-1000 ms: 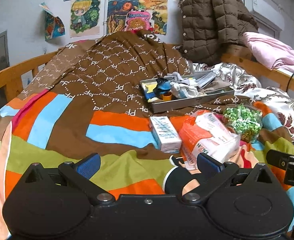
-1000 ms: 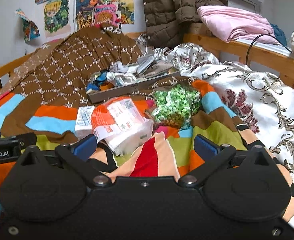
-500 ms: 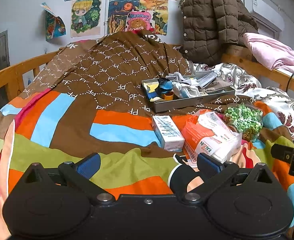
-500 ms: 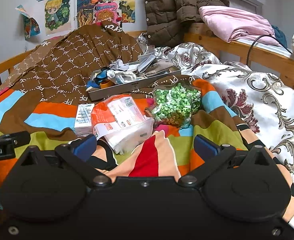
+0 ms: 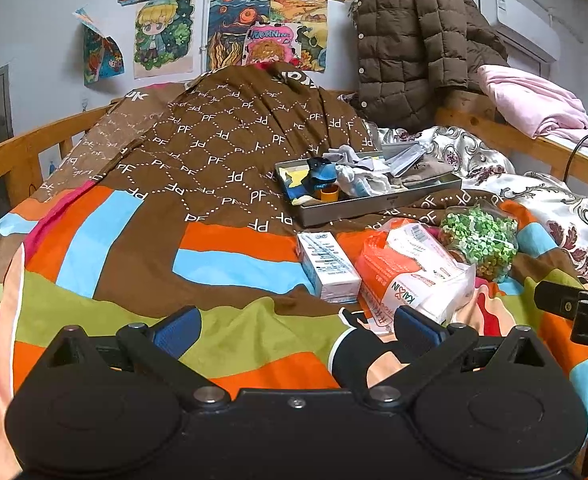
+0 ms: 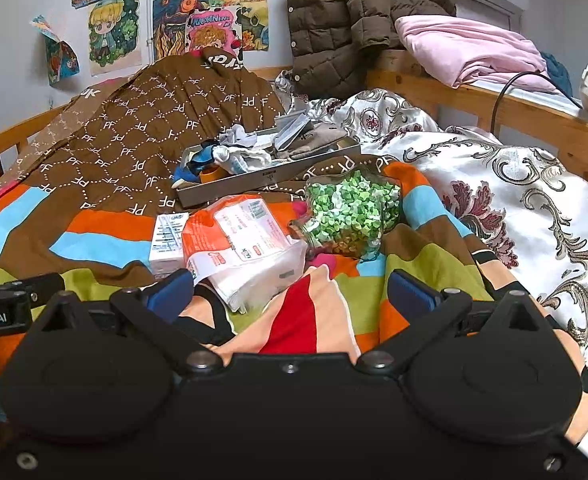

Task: Organize soft objects

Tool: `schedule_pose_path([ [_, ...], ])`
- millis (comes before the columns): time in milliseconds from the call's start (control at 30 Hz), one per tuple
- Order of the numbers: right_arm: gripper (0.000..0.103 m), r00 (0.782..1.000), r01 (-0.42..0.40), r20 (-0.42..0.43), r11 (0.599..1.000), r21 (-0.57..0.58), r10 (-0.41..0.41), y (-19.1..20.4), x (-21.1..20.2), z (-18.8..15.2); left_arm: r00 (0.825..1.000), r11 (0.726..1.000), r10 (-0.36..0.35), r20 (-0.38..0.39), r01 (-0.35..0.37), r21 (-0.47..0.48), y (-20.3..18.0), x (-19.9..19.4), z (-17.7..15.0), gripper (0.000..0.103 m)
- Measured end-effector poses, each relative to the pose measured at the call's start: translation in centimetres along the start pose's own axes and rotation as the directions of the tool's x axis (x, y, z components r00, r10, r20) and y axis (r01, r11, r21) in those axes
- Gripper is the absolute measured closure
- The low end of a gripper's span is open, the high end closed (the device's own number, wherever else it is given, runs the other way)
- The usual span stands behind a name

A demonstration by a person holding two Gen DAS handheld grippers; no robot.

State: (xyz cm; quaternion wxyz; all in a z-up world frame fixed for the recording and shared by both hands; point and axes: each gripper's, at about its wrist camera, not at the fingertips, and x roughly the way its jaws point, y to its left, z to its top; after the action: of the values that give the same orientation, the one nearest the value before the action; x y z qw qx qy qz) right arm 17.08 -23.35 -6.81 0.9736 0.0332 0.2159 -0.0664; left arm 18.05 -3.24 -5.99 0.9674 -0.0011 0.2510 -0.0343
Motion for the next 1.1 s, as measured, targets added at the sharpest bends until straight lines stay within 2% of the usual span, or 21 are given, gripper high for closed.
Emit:
schedule_pose_path([
  [1100,0.001,1.0,0.002,-0.001,1.0,0.002,-0.002,0.18,-0.02,0.01,1.0,1.0,-0.014,-0.008,0.014,0.005,-0.01,-0.08,-0.08,0.001],
])
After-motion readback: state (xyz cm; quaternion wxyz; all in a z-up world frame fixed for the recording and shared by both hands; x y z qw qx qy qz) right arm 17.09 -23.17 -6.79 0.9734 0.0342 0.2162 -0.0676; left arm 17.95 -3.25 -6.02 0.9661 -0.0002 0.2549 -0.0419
